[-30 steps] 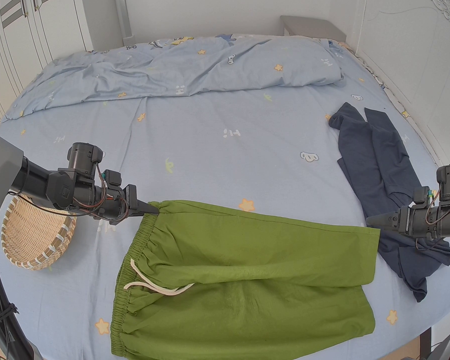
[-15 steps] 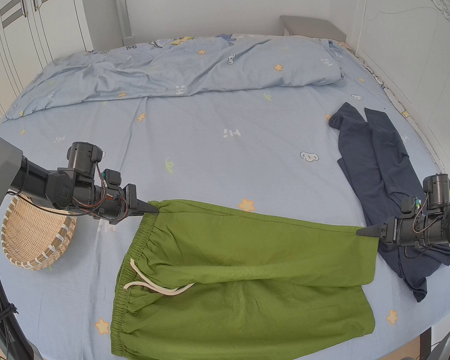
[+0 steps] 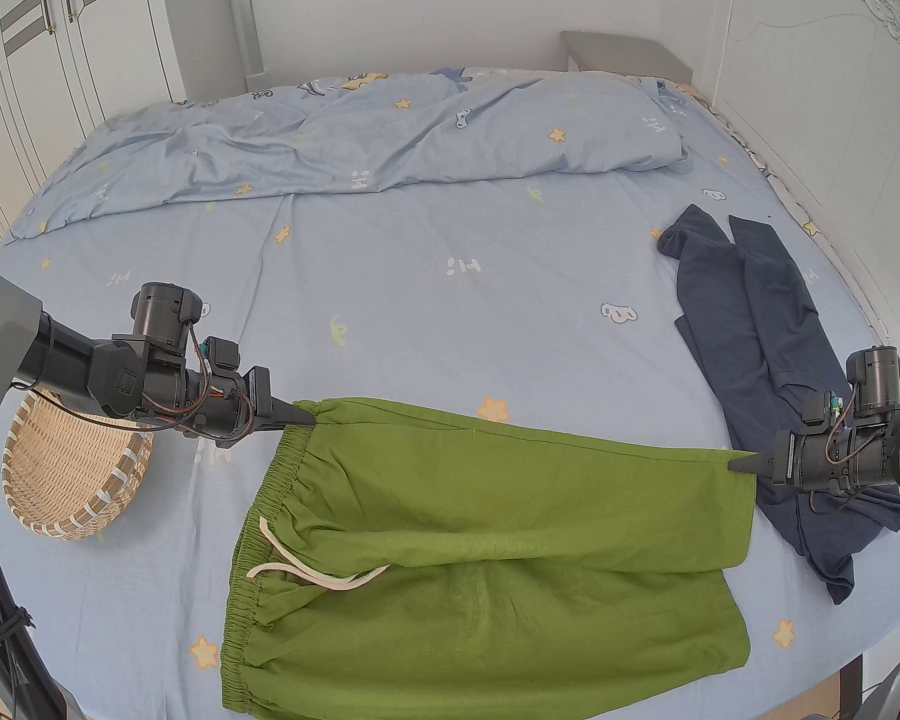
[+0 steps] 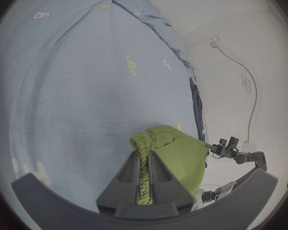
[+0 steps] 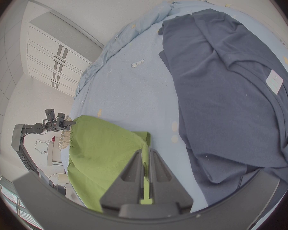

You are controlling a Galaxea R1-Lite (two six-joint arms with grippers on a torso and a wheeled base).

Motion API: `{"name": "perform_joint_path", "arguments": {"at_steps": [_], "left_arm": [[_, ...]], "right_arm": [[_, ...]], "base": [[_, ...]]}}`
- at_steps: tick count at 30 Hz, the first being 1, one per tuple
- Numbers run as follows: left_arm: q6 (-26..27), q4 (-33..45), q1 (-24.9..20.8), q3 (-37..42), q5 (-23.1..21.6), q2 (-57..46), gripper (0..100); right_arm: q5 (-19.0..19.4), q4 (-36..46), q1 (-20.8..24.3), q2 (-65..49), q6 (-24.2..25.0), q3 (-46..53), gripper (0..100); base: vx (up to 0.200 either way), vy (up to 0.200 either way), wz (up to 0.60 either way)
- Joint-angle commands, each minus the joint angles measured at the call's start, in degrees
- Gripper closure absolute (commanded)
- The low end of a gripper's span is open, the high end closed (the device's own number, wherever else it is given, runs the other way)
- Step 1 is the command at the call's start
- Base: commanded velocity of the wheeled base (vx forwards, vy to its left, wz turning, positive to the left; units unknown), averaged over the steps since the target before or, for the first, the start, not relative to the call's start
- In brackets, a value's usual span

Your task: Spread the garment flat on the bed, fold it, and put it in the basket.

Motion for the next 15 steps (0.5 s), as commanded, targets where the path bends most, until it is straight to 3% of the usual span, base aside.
{"name": "perform_joint_path", "arguments": {"at_steps": [1,8,15], "left_arm": [[-0.01,-0.34,0.91,1.22,-0.10,-2.77,100],[-0.10,-0.43,3.20,3.42,-0.10,-8.74,100],[-0.10,-0.34,5.66,5.26,-0.10,-12.44,100]], "right_arm": [[0.03,0.16,0.38,-1.35,0.37,-1.61,100],[-0.14,9.65,5.30,-7.42,3.53,-15.06,100],[-0.14,10.44,8.46,-7.68,3.53,-22.09,100]], "base": [[0.000,0.000,0.00],[0.000,0.000,0.00],[0.000,0.000,0.00]]}}
